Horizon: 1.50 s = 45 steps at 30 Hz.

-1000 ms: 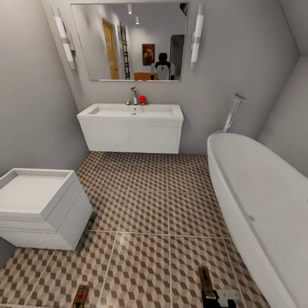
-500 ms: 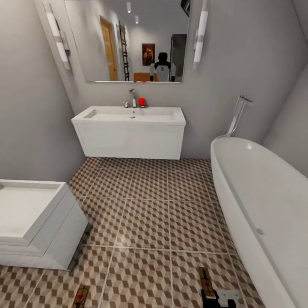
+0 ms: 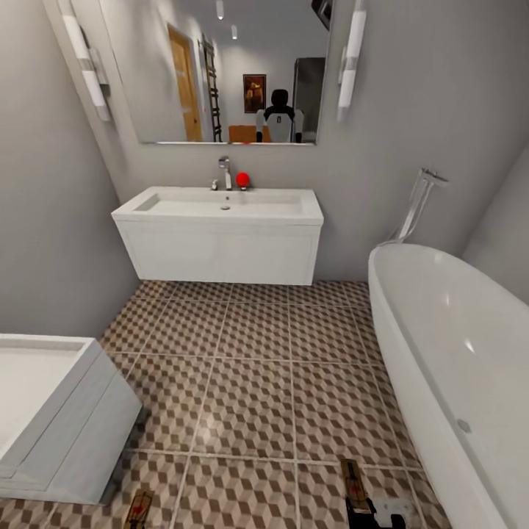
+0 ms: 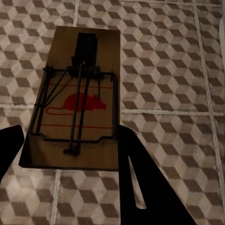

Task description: Take the four mousetraps from the cabinet in the bathroom and place them on the bathroom floor. Make sure all four end up on the same floor surface, and ensure that at least two of them are either under or directly next to the same bathroom sink.

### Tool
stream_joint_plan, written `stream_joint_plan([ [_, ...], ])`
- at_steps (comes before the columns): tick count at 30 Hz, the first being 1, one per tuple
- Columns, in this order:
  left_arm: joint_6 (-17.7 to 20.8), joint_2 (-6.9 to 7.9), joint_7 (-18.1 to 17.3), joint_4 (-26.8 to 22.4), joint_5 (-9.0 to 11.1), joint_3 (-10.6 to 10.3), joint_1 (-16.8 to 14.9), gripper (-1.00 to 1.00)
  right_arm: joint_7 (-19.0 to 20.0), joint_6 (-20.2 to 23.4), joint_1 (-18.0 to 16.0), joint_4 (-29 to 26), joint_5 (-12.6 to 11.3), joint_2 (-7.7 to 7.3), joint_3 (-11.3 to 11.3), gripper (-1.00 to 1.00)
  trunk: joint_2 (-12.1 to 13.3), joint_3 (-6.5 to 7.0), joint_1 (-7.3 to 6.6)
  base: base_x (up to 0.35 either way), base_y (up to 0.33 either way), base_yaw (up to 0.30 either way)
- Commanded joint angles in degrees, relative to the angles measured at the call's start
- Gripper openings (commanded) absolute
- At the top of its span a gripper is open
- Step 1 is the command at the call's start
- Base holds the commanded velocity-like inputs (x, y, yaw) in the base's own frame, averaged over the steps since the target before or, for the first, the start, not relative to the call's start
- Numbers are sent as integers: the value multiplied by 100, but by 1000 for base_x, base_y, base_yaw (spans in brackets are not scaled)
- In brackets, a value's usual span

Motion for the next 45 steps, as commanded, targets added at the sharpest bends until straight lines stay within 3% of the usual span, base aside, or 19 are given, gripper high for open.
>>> stream_joint_plan([
  [1, -29, -2, 23, 20, 28, -38, -9, -100, -27, -17, -4, 4, -43, -4, 46, -100, -2, -4, 3, 337, 0, 0],
  [21, -29, -2, 23, 20, 26, -37, -7, -100, -27, -17, -4, 4, -43, -4, 46, -100, -2, -4, 3, 337, 14, -63],
  [45, -29, -2, 23, 20, 28, -39, -3, -100, -27, -17, -4, 4, -43, -4, 46, -100, -2, -4, 3, 299, 127, -12],
])
